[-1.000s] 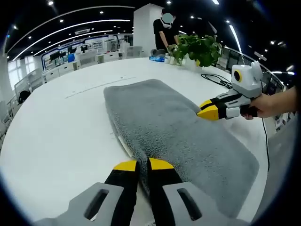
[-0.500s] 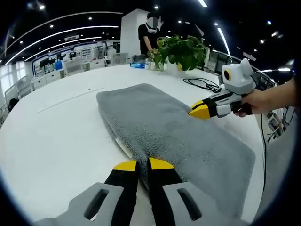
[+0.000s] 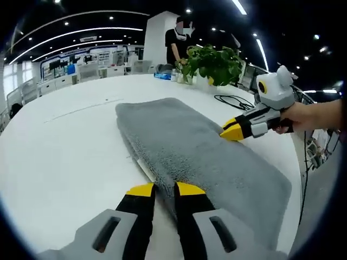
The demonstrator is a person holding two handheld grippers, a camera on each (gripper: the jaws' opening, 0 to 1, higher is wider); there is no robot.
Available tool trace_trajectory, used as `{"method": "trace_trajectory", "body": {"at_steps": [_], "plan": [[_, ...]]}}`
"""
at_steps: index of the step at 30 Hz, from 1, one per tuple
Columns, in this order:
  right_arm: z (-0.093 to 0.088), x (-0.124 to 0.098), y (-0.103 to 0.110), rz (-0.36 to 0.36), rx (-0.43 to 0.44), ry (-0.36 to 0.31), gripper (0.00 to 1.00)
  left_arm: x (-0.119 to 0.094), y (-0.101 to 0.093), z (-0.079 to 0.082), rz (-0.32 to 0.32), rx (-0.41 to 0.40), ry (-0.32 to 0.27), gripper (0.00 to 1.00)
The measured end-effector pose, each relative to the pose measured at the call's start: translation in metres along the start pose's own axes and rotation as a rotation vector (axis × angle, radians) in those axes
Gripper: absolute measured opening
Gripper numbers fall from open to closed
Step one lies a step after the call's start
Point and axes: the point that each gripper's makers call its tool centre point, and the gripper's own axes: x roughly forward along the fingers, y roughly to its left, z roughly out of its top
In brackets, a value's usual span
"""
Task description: Fold the towel on the table until its edges align and the towel forms a compact rectangular stack.
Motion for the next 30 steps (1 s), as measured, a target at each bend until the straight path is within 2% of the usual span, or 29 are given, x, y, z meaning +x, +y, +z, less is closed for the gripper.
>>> {"method": "trace_trajectory", "body": {"at_steps": [3,6,8,12,16,18,24,28,30], "plan": [[0.002,-0.004,0.000,0.004,0.002,0.005,0.10,-0.005,0.003,0.005,0.012,0.024,0.009,0.26],[0.010,-0.011,0.006,0.018,-0.010,-0.012,0.16,-0.010,-0.006,0.010,-0.040,0.061,0.020,0.28],[0.014,-0.016,0.011,0.032,-0.031,-0.023,0.19,-0.015,-0.009,0.015,-0.047,0.104,0.013,0.31],[0.018,-0.025,0.025,0.084,-0.059,-0.031,0.18,-0.023,-0.010,0.015,-0.034,0.125,0.029,0.42],[0.017,-0.030,0.030,0.100,-0.089,-0.019,0.21,-0.035,-0.020,0.014,-0.051,0.147,0.026,0.48],[0.016,-0.034,0.034,0.112,-0.103,-0.011,0.24,-0.040,-0.029,0.012,-0.081,0.166,0.032,0.52],[0.005,-0.043,0.050,0.168,-0.168,0.035,0.30,-0.054,-0.049,0.007,-0.154,0.248,0.056,0.51],[-0.003,-0.047,0.061,0.195,-0.222,0.054,0.31,-0.068,-0.063,0.002,-0.194,0.278,0.065,0.52],[-0.006,-0.050,0.065,0.205,-0.221,0.057,0.32,-0.073,-0.070,-0.002,-0.217,0.282,0.070,0.53]]}}
